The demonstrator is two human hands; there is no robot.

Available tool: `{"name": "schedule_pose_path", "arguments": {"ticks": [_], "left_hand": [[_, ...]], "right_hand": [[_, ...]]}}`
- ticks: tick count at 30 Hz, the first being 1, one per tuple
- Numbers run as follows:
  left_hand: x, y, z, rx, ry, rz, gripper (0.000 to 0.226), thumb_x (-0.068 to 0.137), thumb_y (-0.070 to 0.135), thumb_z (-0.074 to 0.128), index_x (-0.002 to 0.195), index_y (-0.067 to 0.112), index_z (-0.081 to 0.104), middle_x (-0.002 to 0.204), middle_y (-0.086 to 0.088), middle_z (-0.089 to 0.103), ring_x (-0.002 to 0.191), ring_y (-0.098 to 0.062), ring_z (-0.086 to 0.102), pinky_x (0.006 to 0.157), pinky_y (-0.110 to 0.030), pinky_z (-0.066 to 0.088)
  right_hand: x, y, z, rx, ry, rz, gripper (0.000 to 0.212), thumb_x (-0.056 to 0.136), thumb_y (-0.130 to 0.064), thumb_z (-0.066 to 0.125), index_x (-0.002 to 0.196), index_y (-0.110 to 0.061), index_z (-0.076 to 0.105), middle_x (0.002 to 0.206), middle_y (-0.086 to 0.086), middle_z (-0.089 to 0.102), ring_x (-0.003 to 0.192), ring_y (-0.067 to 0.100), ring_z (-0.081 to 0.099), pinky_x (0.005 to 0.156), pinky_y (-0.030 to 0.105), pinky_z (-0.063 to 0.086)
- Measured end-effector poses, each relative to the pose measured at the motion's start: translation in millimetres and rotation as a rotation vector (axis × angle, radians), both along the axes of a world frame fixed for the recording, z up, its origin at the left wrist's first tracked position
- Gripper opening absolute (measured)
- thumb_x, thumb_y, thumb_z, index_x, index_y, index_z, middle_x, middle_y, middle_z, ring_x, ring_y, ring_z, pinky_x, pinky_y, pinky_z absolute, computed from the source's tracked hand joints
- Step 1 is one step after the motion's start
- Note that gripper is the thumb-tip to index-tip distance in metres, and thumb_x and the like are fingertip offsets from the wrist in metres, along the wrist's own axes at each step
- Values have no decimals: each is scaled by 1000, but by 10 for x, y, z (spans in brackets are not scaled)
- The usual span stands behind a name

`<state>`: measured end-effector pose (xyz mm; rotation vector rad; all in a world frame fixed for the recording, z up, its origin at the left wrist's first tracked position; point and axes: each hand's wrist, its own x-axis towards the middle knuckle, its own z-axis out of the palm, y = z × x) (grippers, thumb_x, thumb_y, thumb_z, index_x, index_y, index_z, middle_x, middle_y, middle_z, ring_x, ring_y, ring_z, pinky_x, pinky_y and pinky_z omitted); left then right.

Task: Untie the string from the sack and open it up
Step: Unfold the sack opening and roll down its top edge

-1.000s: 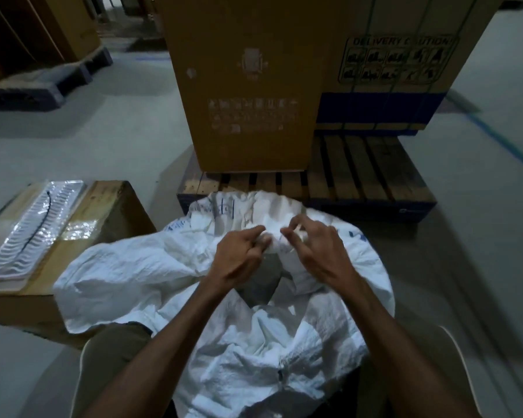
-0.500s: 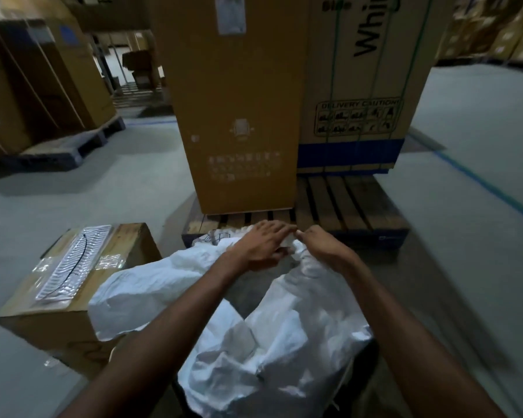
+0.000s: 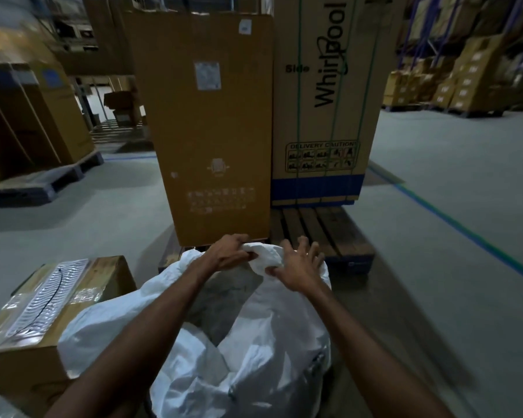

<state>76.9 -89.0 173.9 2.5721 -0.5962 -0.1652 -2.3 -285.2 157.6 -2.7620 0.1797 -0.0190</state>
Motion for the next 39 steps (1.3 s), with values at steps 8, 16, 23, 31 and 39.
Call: {"name": "schedule_pose_path", "arguments": {"ticks": [8,16,23,31,39], "left_hand": [[5,232,76,99,-145,-70,22,97,37,62,109,25,48,106,-2,58,95,-22,54,89,-51,54],[-126,247,143,67,-96,-269,56,95,52,61,144,41,36,141,2,53,116,-20,49,96,-42,48],[-165,93,92,-118,-118,-162,26,106,17,47,110,8,72,103,-11,67,92,-27,58,82,-44,52],[-124,-50,-15,-317,228,-27,34,106,42,47,92,17,65,89,2,62,81,-16,58,76,-34,44],[-31,-143,-183,-151,-212,-329,27,100,23,61,126,22,57,120,-3,58,102,-21,59,83,-36,53]], "right_hand": [[-6,-45,461,52,-113,25,57,79,-35,85,129,-20,61,125,5,67,113,22,63,92,36,52],[53,-172,789,356,115,224,56,73,-59,84,94,-9,71,81,0,68,72,13,63,58,22,48],[62,-103,668,324,111,218,48,93,-61,62,94,-14,73,71,-1,64,60,15,57,53,27,41],[-30,67,255,345,14,21,28,106,-21,48,86,-12,65,94,10,67,90,29,65,80,41,53],[241,-115,378,1110,325,-343,27,98,-18,41,91,-6,65,87,13,62,75,24,57,74,36,47]]}}
